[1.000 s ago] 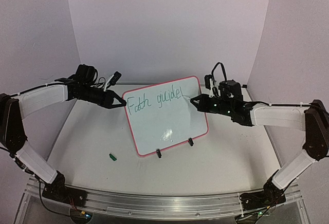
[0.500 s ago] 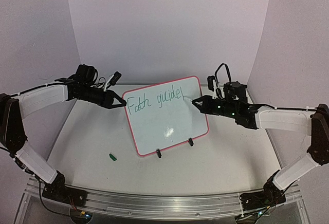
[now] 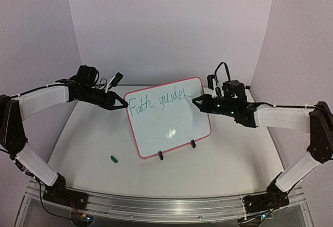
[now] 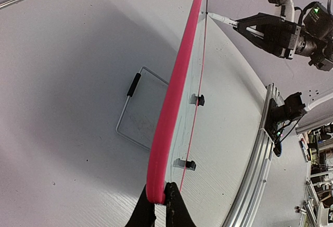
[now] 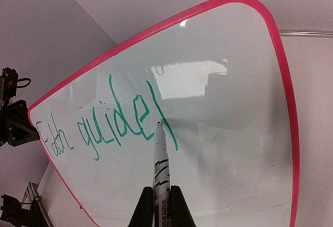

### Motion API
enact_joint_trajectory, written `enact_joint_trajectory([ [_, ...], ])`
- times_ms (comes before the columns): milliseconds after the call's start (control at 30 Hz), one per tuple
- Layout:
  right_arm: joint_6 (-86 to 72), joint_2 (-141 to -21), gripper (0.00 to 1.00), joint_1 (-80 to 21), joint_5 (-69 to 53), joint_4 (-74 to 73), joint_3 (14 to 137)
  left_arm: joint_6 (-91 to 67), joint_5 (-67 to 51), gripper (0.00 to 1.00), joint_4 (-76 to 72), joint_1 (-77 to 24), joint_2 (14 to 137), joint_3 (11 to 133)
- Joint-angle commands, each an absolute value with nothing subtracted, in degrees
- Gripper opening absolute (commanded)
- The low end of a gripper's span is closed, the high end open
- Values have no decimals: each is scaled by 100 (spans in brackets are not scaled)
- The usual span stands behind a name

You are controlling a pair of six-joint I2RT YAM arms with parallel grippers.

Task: Write a sentence on the whiteboard

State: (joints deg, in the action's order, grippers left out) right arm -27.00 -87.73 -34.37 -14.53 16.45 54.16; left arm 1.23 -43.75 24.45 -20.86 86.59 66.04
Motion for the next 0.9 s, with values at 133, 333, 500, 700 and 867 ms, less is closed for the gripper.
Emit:
enact_joint_trajectory([
  [133,-2598,-8869,0,-3414,-1143,1767,5667,600,-3981,0,3040,-2417,8964,6497],
  [333,-2549,-8984,0,-3414,-1115,1775,5820,602,-3976,0,3049,-2420,8974,6497],
  [500,-2525,-9065,0,-3413,-1084,1775,5934,611,-3964,0,3052,-2419,8966,6501],
  [700,-2586,-9026,0,-3416,-832,1775,5867,612,-3961,0,3050,-2417,8959,6504],
  [867,-2635,-8963,0,-3411,-705,1775,5799,621,-3953,0,3061,-2420,8948,6504],
])
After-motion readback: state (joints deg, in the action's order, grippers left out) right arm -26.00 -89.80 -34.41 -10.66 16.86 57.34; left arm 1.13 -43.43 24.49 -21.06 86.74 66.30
